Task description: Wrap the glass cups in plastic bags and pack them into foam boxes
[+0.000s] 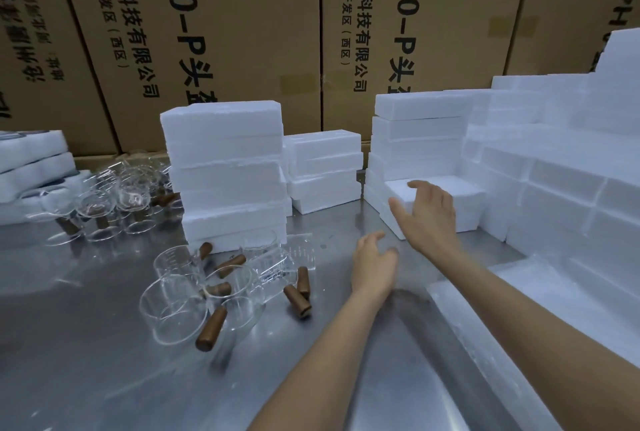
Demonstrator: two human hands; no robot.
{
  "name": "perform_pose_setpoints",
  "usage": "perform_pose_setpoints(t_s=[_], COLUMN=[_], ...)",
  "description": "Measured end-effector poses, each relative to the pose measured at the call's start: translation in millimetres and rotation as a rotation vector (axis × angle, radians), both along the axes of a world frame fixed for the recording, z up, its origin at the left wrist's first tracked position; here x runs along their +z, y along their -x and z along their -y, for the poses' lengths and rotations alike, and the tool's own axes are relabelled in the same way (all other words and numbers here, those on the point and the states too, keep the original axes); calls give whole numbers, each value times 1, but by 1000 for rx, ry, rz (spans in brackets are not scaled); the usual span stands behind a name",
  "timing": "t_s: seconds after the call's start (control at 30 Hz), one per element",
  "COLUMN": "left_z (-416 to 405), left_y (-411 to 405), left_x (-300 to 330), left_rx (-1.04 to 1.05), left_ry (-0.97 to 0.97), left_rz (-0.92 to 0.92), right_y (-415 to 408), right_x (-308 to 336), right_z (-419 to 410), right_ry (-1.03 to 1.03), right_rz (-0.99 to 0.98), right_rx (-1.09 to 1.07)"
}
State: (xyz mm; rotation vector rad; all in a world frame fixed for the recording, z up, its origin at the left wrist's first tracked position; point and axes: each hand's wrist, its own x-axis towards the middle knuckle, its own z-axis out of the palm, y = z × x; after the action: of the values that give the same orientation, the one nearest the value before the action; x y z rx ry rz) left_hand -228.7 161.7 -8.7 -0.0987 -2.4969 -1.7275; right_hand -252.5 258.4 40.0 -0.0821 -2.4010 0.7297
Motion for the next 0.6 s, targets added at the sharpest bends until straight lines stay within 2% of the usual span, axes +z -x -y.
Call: perform_pose_setpoints(t_s=[0.1,0.23,0.4,0.47,0.6], left_z=[16,44,84,94,99], left_y=[-33,-84,-124,-128,-124], left_x=[-4,-8,-9,-7,-1], left_rx=[-52,-31,-164,-153,-58], left_ry=[-16,209,417,393,359], left_rz=[-31,-150,-319,-331,-319], right_y=[-22,-48,-60,-61,-59], right_x=[-1,-14,-38,-44,-44], right_z=[34,79,102,104,111], right_ry=[79,176,365,413,369], right_rz=[122,287,412,401,401], right_rx=[140,306,319,310,292])
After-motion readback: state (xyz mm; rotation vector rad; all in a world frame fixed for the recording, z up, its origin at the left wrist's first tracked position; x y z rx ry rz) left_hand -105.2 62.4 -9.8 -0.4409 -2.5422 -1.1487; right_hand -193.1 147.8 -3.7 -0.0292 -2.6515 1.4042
